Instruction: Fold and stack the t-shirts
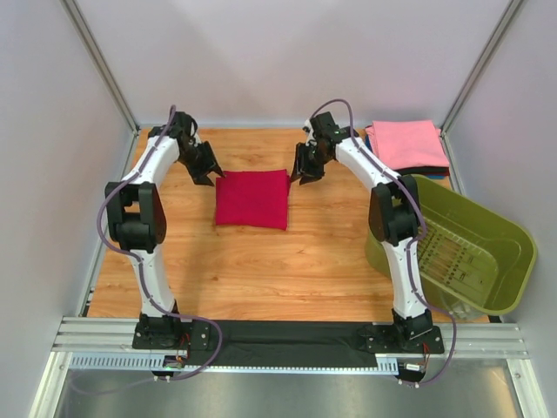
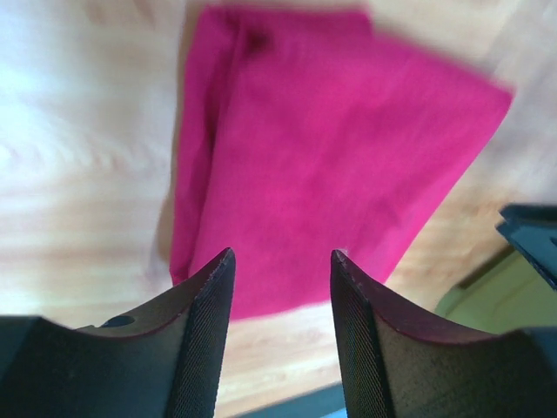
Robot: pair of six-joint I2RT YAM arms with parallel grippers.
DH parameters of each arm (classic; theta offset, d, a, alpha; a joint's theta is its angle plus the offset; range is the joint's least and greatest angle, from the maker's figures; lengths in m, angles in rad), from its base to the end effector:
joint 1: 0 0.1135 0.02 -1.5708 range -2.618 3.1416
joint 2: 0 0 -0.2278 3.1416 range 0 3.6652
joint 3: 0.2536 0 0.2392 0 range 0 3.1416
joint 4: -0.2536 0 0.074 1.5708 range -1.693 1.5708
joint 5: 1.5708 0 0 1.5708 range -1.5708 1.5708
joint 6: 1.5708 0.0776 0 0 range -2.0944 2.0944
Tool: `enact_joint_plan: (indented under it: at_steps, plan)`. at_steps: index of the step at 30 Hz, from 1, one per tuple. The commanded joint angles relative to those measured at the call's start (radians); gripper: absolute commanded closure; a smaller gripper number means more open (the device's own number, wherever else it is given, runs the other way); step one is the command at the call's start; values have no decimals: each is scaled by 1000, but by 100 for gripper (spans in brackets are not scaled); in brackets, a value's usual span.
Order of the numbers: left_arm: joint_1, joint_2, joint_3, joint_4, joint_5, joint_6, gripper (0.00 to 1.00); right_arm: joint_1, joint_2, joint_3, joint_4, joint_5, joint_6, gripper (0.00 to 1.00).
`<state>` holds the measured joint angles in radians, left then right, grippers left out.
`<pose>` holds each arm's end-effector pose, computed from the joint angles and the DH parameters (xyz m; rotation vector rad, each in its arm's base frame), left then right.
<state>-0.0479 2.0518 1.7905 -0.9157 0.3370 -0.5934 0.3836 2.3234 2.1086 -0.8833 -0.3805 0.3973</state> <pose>0.4194 -0.0458 0.1776 -0.6644 2.7290 -0.6297 0.4355 0.2068 0.1590 -0.1089 2.7548 0.7429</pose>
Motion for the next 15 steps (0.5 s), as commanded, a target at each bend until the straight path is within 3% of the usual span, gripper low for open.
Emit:
enact_joint_plan:
  at_steps: [1,7,15]
  plan:
    - [-47,-103,-114,59,49,41,46,43,-102,-73,-28,-99,-22,61]
    - [-108,-140,-236,116,89,29,46,104,-168,-206,6,-124,4,63]
    - [-130,-162,-259,133,77,15,46,136,-179,-237,148,-274,95,77]
